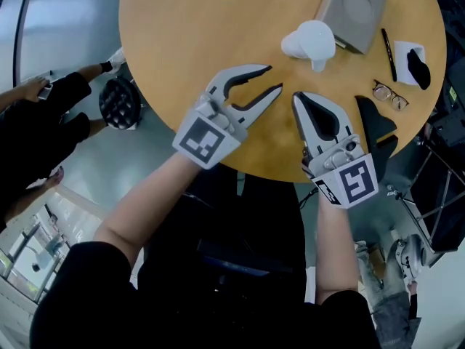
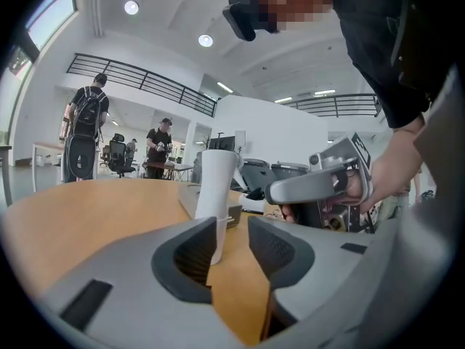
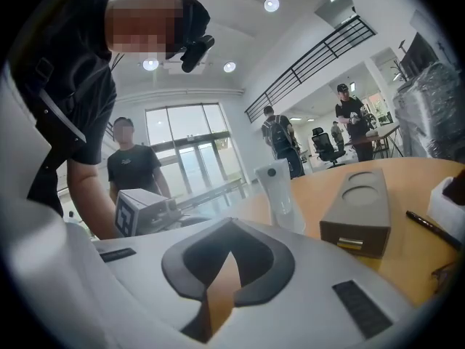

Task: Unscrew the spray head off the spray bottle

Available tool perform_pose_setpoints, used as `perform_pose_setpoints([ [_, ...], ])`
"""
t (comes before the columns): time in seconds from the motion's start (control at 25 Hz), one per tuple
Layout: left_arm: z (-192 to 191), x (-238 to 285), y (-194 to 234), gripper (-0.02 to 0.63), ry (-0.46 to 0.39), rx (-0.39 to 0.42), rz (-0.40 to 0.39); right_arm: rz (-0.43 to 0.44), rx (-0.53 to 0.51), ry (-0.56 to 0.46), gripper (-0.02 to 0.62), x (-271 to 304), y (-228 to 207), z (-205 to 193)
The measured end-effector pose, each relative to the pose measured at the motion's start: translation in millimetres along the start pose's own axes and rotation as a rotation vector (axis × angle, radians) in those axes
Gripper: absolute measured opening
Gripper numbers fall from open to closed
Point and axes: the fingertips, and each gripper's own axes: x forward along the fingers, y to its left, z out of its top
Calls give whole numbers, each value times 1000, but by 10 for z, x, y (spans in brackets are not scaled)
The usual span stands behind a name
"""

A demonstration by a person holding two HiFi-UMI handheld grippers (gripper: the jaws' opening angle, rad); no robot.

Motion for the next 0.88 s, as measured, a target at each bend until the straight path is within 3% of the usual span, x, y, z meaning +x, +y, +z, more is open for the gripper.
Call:
perform_pose_setpoints([
  [0.12, -132, 96, 127, 212, -6, -40, 38, -7, 16, 6, -8, 57, -81, -113],
  [0.32, -448, 417, 356, 312, 19, -33, 71, -27, 31, 5, -8, 97, -256, -256],
  [0.64, -523, 973, 394, 368, -6, 73, 0, -58, 59, 10, -8, 17, -465, -482],
  [0.88, -451, 1197, 364, 380, -32, 80, -37, -80, 74, 7, -8, -56, -538, -528],
])
